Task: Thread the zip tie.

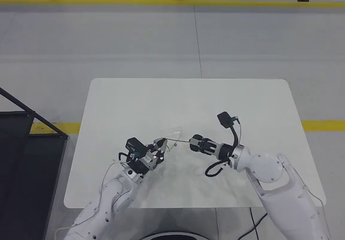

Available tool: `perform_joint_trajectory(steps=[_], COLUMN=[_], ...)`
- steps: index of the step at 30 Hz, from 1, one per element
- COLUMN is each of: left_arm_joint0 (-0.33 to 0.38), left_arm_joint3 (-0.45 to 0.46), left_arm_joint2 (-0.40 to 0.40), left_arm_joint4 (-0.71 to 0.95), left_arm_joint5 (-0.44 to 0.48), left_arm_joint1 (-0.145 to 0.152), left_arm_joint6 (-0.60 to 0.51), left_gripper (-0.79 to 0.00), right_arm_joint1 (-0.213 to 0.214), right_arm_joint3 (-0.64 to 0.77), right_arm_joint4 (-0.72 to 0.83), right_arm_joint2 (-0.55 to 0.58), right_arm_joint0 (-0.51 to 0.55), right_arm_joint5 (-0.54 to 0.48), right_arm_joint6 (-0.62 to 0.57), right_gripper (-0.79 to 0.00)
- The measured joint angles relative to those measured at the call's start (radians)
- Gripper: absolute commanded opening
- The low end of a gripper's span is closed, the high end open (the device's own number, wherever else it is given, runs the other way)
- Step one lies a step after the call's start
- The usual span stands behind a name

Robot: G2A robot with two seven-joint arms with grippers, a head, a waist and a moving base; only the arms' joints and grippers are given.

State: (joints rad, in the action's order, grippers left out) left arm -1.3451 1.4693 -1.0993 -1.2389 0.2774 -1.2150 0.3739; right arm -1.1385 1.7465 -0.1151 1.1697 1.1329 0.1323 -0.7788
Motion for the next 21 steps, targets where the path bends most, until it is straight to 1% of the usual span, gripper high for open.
perform_joint_trajectory(steps=[21], left_arm_joint0=[0.0], left_arm_joint3=[0.0], left_arm_joint2=[0.0], left_arm_joint4=[0.0], left_arm_joint5=[0.0], left_arm_joint1=[0.0], left_arm_joint6=[0.0], left_gripper=[-0.785], right_arm_joint1=[0.001], right_arm_joint3=[-0.004], right_arm_joint4=[-0.008], right_arm_joint2=[-0.011], right_arm_joint0=[-0.012], right_arm_joint5=[0.021], right_arm_joint6=[-0.014], right_gripper=[-0.785])
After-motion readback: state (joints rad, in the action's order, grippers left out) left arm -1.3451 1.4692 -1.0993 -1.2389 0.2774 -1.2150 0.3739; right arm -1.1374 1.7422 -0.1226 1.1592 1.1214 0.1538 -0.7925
